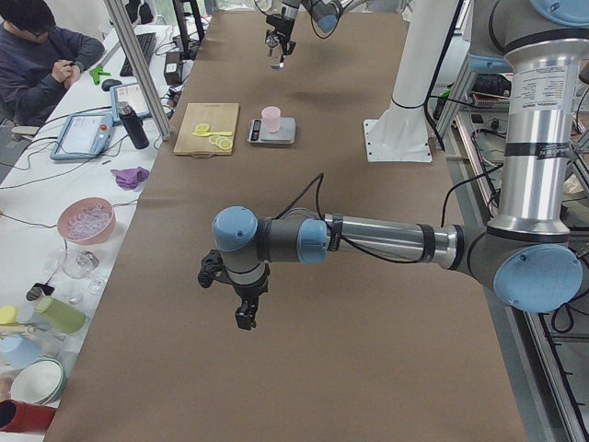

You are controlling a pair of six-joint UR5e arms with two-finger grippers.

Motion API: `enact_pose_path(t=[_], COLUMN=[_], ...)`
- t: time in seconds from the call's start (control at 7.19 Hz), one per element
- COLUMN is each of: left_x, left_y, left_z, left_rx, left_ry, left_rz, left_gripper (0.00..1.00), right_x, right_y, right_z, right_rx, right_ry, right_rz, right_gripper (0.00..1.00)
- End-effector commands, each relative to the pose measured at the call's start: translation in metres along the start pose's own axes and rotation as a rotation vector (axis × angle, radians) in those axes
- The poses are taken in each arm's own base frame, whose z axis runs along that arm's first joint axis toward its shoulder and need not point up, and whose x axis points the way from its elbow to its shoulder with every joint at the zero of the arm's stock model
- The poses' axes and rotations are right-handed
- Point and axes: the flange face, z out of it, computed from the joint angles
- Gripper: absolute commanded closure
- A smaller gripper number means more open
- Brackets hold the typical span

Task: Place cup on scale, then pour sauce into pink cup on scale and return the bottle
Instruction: 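Turn the bottle upright and carry it back to its spot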

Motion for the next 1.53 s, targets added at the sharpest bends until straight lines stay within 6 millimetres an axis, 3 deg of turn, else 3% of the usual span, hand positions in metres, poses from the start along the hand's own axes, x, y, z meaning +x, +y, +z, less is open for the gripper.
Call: enact_pose_path(t=[0.0, 0.28, 0.56, 1.39], left_x=[0.001, -0.002, -0.001, -0.001], left_y=[0.000, 0.010, 0.011, 0.011], left_z=[-0.001, 0.004, 0.004, 0.004], left_rx=[0.003, -0.004, -0.003, -0.003], left_ry=[-0.001, 0.001, 0.002, 0.002], left_rz=[0.002, -0.004, -0.002, -0.002], left_gripper=[0.02, 0.02, 0.02, 0.02], right_x=[0.016, 0.032, 0.040, 0.048], right_y=[0.053, 0.106, 0.143, 0.179], right_z=[0.024, 0.056, 0.070, 0.086], right_rx=[0.098, 0.209, 0.248, 0.262], right_ry=[-0.028, -0.056, -0.070, -0.070], right_rz=[0.041, 0.091, 0.139, 0.136], right_gripper=[1.00, 1.00, 1.00, 1.00])
